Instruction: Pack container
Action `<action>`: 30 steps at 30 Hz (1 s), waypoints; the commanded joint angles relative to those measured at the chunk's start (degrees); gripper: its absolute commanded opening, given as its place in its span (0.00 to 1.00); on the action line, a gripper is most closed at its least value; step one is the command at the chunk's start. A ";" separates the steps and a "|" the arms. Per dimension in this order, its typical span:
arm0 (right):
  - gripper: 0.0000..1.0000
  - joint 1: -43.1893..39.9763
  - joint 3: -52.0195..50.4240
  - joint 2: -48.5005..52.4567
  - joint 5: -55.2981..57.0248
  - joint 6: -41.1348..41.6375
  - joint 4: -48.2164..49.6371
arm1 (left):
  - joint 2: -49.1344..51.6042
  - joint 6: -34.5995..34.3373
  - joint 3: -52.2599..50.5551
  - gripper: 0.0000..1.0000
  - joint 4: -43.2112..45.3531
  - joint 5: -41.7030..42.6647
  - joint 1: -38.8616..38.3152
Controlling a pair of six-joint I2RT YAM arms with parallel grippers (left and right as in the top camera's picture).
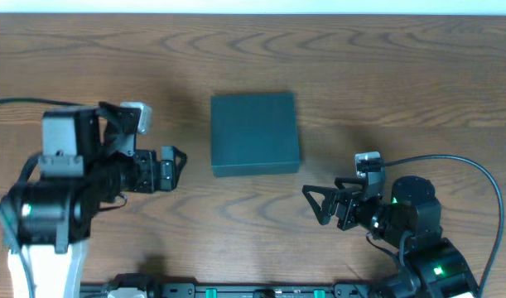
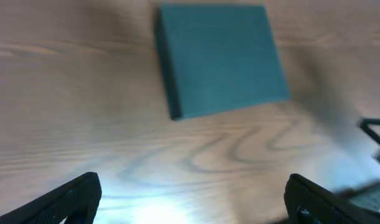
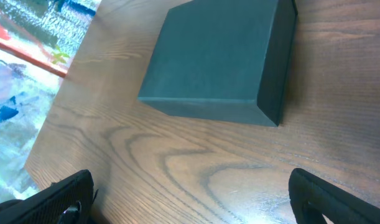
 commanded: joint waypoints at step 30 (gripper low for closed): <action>0.99 -0.66 0.31 -0.07 -0.59 0.13 -0.07 | -58.51 -9.90 -44.61 0.95 16.22 -25.31 0.02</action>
